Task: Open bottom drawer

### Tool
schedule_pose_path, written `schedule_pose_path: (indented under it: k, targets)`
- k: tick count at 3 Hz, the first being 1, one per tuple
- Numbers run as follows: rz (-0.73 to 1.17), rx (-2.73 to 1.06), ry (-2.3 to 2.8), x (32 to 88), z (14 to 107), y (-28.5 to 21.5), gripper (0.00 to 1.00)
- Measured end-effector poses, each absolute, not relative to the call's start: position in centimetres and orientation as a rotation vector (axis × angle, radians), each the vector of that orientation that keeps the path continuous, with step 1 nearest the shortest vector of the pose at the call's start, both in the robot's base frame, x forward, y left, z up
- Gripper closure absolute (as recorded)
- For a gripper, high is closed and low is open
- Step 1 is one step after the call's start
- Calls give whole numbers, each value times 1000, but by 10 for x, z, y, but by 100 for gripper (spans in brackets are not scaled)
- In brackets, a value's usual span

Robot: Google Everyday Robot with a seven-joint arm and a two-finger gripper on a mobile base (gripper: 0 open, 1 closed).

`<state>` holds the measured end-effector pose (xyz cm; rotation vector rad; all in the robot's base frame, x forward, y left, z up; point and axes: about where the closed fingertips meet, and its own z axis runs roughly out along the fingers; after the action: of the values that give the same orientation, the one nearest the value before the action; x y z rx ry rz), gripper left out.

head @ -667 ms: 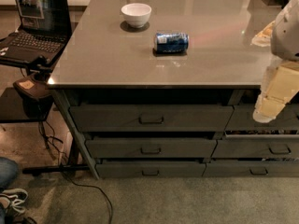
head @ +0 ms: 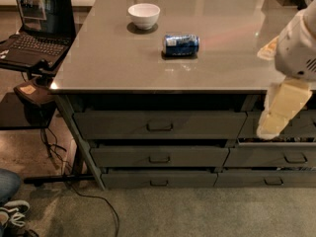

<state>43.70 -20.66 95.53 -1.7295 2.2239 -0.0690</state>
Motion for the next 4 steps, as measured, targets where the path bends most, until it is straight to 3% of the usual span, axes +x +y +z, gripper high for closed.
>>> schedule_pose_path:
  k: [2,3,4]
  targets:
    - [107,-1551,2306,410,840,-149,0]
    - [261,-1431,2448,401,729,-122,0]
    - [323,-1333,2529,390,685,-120,0]
